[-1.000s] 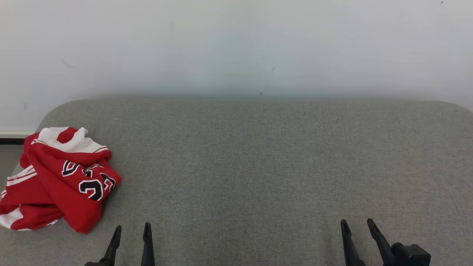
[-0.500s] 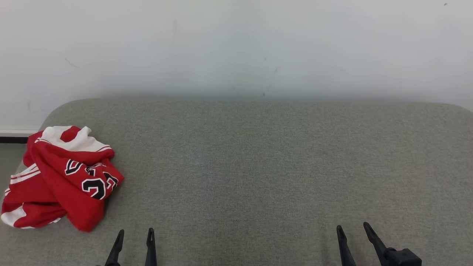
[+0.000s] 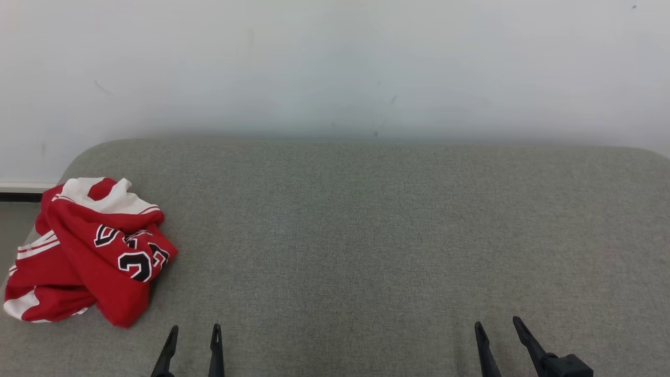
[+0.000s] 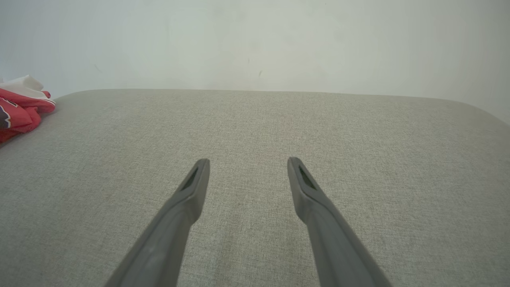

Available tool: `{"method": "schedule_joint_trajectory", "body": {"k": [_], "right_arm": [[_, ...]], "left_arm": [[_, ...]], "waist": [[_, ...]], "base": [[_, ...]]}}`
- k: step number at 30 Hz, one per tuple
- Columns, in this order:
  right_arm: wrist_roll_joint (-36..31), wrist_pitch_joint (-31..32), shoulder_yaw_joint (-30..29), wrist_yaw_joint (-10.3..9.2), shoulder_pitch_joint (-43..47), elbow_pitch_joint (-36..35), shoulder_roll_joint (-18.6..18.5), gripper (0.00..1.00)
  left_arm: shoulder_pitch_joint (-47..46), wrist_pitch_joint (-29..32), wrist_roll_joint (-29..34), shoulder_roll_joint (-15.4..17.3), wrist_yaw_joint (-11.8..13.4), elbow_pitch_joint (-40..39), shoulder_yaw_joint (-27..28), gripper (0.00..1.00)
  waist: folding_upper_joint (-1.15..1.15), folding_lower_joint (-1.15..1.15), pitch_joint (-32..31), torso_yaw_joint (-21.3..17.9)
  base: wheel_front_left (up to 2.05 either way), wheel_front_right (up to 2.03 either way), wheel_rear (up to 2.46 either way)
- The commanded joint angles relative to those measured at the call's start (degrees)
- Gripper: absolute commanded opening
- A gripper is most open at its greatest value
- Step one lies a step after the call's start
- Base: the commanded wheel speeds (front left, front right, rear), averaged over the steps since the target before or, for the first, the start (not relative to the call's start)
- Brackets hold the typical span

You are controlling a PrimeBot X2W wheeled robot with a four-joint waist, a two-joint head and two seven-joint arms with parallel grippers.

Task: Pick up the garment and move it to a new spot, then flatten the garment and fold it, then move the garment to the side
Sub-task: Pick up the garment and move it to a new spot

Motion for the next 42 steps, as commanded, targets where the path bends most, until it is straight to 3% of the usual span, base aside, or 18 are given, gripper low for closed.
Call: {"method": "schedule_joint_trajectory", "body": {"k": [1, 10, 32, 42], "right_arm": [[0.26, 0.00, -0.07, 0.19, 0.51, 0.11, -0.17, 1.00], [0.65, -0.28, -0.18, 0.19, 0.62, 0.06, -0.16, 1.00], [3.23, -1.26, 2.19, 0.19, -0.45, 1.34, -0.15, 1.00], [4.36, -1.49, 5.83, 0.19, -1.25, 2.14, -0.15, 1.00]], "left_arm": [[0.32, -0.20, -0.17, 0.25, 0.10, 0.05, 0.01, 1.00], [-0.48, -0.21, -0.39, 0.23, 0.61, 0.45, 0.55, 1.00], [0.94, -0.20, 1.53, 0.68, 0.40, 0.96, 3.92, 1.00], [2.31, -0.20, 1.46, 0.99, 0.57, 0.29, 6.22, 1.00]], "waist": [[0.00, 0.00, -0.03, 0.01], [0.00, 0.00, -0.04, 2.73], [0.00, 0.00, -0.65, 21.58], [0.00, 0.00, -0.69, 24.15]], "base": [[0.00, 0.00, 0.00], [0.00, 0.00, 0.00], [0.00, 0.00, 0.00], [0.00, 0.00, 0.00]]}}
